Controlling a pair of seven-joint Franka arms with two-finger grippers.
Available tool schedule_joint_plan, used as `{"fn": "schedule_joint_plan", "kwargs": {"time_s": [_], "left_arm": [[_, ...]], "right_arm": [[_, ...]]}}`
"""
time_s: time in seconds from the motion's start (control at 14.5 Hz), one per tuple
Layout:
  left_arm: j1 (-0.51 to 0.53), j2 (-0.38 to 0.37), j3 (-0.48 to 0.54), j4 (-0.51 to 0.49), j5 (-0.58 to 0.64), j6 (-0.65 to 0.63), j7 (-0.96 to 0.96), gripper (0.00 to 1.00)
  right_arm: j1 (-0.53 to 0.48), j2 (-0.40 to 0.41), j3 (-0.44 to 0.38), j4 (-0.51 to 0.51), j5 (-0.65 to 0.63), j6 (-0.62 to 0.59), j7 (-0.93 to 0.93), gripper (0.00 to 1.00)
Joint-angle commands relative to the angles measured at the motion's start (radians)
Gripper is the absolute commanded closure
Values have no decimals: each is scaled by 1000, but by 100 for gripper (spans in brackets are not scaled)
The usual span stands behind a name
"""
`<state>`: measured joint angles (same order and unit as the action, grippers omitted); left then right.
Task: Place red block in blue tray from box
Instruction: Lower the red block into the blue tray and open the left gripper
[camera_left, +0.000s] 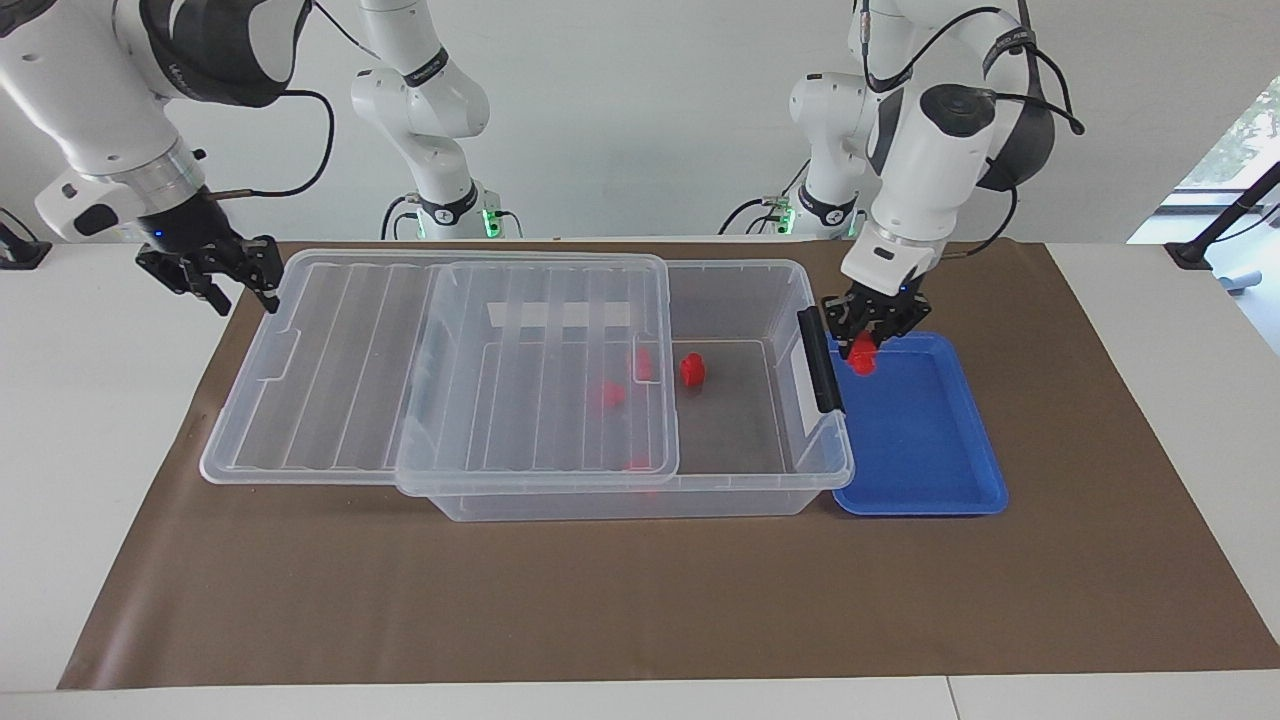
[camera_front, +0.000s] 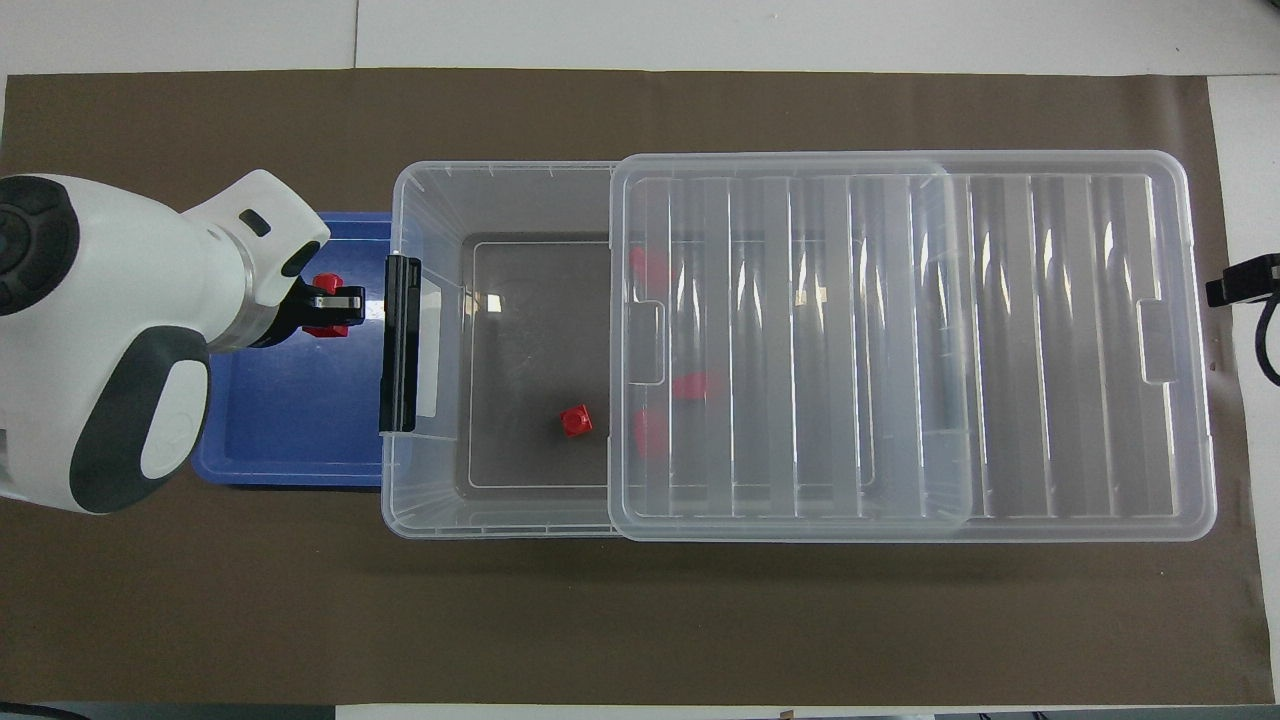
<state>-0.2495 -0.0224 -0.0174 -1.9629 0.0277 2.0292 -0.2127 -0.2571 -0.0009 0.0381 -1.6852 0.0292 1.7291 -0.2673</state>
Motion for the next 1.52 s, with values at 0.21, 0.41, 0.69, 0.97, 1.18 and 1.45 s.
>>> {"fn": "schedule_joint_plan", "kwargs": {"time_s": [0.21, 0.41, 0.69, 0.97, 1.18, 1.45], "left_arm": [[110, -19, -9, -206, 11, 233, 99, 100], [145, 36, -9, -248, 11, 341, 171, 100], [185, 113, -9, -261, 9, 431, 237, 100], [206, 165, -9, -258, 8, 500, 239, 100], [207, 193, -9, -258, 6, 537, 230, 100], [190, 193, -12, -251, 6, 511, 228, 0]], "right_arm": [[-154, 91, 2, -51, -21, 155, -225, 100], [-156, 87, 2, -145, -20, 239, -219, 100], [-124, 75, 5, -192, -20, 248, -121, 100], [-94, 53, 11, -241, -12, 267, -92, 100], [-55, 51, 11, -243, -11, 262, -44, 100], [15, 51, 11, -243, -9, 257, 48, 100]]}}
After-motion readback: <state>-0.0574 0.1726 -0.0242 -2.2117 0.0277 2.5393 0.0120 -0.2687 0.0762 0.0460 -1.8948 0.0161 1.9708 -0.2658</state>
